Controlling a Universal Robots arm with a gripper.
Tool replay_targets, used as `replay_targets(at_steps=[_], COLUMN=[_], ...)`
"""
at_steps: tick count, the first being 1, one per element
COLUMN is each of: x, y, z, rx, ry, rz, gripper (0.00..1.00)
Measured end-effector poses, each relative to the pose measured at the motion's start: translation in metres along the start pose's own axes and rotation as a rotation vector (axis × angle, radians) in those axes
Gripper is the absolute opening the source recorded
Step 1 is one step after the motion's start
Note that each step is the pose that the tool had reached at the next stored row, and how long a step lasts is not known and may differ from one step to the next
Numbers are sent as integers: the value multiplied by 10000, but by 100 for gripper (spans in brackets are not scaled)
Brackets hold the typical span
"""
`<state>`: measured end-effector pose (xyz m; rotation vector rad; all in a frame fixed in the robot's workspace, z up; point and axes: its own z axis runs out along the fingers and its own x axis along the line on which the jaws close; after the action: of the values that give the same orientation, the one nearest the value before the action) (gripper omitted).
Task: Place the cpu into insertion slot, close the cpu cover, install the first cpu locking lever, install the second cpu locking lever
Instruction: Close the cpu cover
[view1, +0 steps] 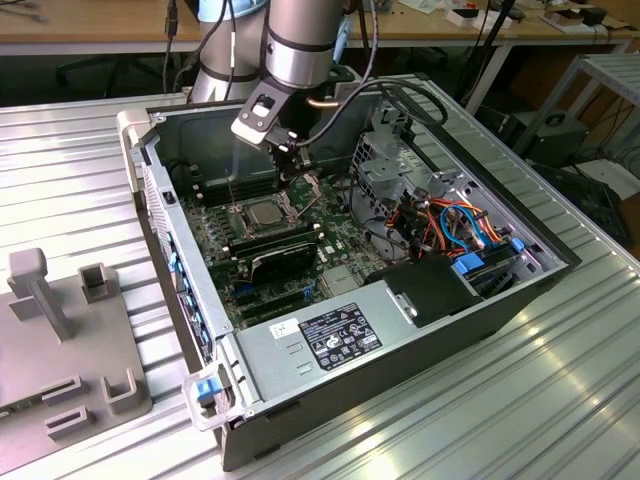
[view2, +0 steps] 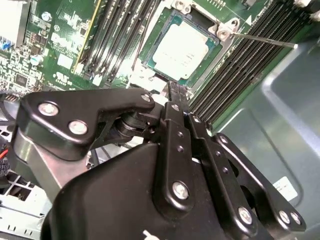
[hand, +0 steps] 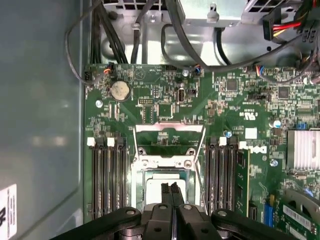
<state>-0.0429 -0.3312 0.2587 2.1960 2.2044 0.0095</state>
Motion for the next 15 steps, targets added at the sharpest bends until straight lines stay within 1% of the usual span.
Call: replay_targets(at_steps=[2, 3, 5, 8, 9, 11, 12, 15], x=[0, -2, -2, -2, -2, -3, -3, -3], y=[5, 11, 30, 133, 182, 248, 271, 373], z=[-43, -94, -120, -119, -118, -116, -116, -113], rx=[-1, -1, 0, 3, 8, 14, 16, 23], ry=[2, 1, 1, -4, -7, -15, -18, -33], rz=[2, 1, 2, 0, 2, 0, 1, 0], gripper=[11, 11, 11, 11, 11, 11, 11, 11])
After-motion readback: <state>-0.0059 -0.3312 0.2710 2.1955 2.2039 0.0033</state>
